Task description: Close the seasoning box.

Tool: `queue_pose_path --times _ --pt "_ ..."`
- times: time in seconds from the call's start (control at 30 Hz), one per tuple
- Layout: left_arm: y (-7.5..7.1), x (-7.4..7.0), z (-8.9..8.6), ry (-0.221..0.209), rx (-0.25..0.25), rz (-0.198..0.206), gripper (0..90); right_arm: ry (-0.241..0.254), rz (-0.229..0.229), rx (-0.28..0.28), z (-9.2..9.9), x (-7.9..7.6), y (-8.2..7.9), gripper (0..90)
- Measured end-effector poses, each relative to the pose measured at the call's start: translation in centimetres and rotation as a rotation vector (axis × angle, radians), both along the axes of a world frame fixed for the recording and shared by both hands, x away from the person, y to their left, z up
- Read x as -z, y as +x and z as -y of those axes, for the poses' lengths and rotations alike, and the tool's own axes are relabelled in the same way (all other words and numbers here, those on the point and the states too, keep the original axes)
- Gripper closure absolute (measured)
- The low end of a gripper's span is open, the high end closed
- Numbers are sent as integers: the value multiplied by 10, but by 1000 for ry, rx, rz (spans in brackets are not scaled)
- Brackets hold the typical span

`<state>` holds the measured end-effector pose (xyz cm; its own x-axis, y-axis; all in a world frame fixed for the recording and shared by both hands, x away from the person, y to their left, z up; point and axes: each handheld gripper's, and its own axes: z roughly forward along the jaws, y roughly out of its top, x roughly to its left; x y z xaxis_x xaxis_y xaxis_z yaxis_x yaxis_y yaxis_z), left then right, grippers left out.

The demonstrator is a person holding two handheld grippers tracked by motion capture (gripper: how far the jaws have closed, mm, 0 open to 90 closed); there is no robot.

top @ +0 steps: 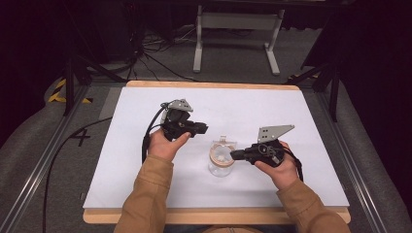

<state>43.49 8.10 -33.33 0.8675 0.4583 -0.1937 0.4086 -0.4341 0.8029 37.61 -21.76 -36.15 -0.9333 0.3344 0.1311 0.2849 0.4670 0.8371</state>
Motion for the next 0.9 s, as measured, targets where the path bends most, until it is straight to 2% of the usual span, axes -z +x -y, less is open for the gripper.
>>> queue_pose_path --times 0.1,0.13,0.37,0.47,0.63,0.9 --pt "0 0 1 10 7 -7 812 -21 -18 -12 -2 1 -1 899" --pt "0 1 1 10 10 -9 810 -25 -37 -16 -2 1 -1 899" --pt "1 3 3 34 23 -28 808 -84 -41 -23 -6 1 -4 900" --pt "2 3 4 30 24 -31 808 -97 -44 -20 -7 1 -4 900" --pt "2 5 6 39 29 -40 807 -135 -84 -12 -7 4 -2 900" --pt "2 5 5 38 32 -46 807 -156 -105 -17 -6 5 -2 900"
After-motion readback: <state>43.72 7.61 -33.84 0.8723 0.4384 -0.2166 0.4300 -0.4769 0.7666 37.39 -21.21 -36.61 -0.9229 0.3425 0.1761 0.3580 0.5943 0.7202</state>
